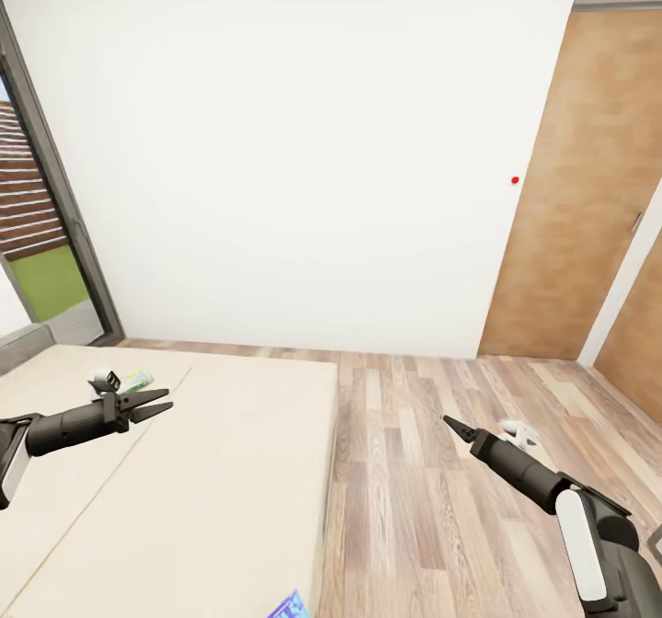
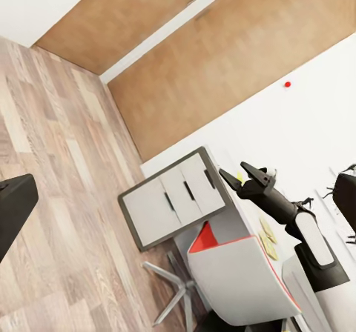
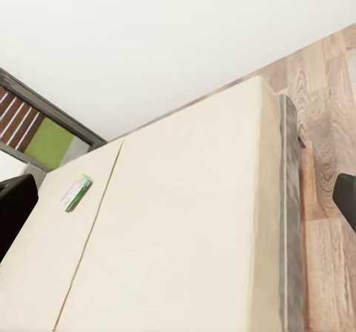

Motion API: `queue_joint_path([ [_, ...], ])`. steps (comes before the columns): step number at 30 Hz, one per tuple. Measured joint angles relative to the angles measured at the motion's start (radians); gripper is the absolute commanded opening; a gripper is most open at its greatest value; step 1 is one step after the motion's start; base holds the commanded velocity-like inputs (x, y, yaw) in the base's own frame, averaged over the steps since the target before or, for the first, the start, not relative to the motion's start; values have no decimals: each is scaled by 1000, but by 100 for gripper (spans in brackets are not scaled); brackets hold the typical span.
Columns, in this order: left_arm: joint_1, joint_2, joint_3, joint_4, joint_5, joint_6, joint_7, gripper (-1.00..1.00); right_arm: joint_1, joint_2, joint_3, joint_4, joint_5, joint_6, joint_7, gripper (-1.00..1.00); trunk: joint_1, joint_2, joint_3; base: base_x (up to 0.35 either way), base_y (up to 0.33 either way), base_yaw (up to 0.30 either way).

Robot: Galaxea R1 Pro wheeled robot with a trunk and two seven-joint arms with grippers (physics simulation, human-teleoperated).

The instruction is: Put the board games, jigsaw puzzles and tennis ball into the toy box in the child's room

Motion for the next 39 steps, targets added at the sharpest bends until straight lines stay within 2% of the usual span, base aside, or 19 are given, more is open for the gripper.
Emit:
queue_joint_path([
  [17, 0, -10, 0, 0, 0, 1, 0, 100, 0, 0, 1, 0, 8, 0, 0, 100, 0, 0, 0, 0, -136, 281],
  [39, 0, -12, -1, 0, 0, 1, 0, 100, 0, 0, 1, -1, 8, 0, 0, 100, 0, 0, 0, 0, -69, 290],
])
